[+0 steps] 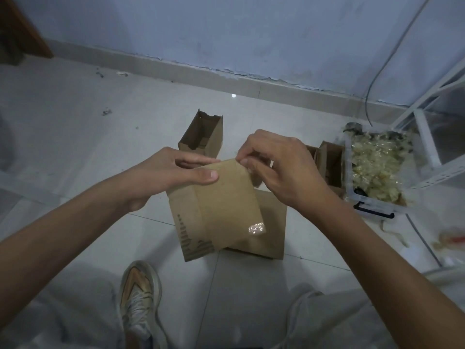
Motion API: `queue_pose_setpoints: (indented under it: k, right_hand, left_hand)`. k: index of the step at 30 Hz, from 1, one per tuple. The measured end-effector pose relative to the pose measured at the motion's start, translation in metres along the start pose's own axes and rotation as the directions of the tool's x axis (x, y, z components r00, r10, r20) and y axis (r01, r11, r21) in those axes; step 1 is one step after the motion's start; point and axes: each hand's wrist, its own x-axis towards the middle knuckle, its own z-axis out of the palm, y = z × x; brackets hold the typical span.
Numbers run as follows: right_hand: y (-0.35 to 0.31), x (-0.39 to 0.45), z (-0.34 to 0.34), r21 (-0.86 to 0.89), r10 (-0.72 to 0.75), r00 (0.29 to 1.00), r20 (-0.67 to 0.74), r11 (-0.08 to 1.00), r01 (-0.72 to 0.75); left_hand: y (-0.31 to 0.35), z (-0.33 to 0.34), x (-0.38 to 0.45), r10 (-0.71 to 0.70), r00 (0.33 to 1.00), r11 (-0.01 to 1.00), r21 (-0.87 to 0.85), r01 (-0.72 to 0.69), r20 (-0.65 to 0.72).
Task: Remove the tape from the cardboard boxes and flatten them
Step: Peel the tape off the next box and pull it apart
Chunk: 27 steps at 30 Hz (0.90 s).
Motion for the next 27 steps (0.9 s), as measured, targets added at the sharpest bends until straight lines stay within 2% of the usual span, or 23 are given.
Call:
queue_pose_setpoints:
  k: [3, 6, 9, 11, 14, 16, 21, 24, 27]
  right_hand:
    - [0.0, -0.003, -0.004, 0.245, 0.059, 0.998, 0.006, 0.968, -0.059]
    - [0.001, -0.006, -0.015, 0.489, 0.122, 0.985, 0.119, 0.856, -0.165]
    - [0.003, -0.005, -0.023, 0.631, 0.139, 0.974, 0.18, 0.743, -0.223]
    - [0.001, -0.005, -0.023, 0.691, 0.179, 0.965, 0.19, 0.674, -0.261]
    - [-0.005, -0.004, -0.015, 0.734, 0.27, 0.948, 0.167, 0.608, -0.303]
    - [-0.008, -0.004, -0.009, 0.738, 0.31, 0.941, 0.139, 0.601, -0.307]
    - [-0.016, -0.003, 0.002, 0.727, 0.379, 0.924, 0.056, 0.619, -0.298]
    - [-0.018, -0.002, 0.005, 0.711, 0.417, 0.906, 0.074, 0.615, -0.342]
    - [-0.015, -0.003, 0.006, 0.551, 0.415, 0.907, 0.069, 0.742, -0.382]
  left_hand:
    - [0.001, -0.001, -0.003, -0.014, 0.998, 0.999, -0.034, 0.016, 0.06]
    - [0.0, -0.006, -0.005, -0.035, 0.991, 0.993, -0.107, 0.049, 0.13]
    - [-0.002, -0.012, -0.008, -0.002, 0.978, 0.987, -0.156, 0.035, 0.207]
    - [-0.002, -0.015, -0.008, 0.03, 0.983, 0.988, -0.155, -0.002, 0.18]
    - [-0.002, -0.016, -0.006, 0.118, 0.99, 0.991, -0.066, -0.113, 0.08]
    - [-0.002, -0.015, -0.004, 0.17, 0.985, 0.985, -0.024, -0.169, 0.024]
    - [-0.004, -0.012, -0.001, 0.194, 0.981, 0.98, -0.048, -0.193, 0.006]
    - [-0.007, -0.007, 0.001, 0.215, 0.976, 0.977, -0.003, -0.215, -0.032]
    - [-0.008, -0.003, 0.003, 0.261, 0.962, 0.965, 0.034, -0.259, -0.084]
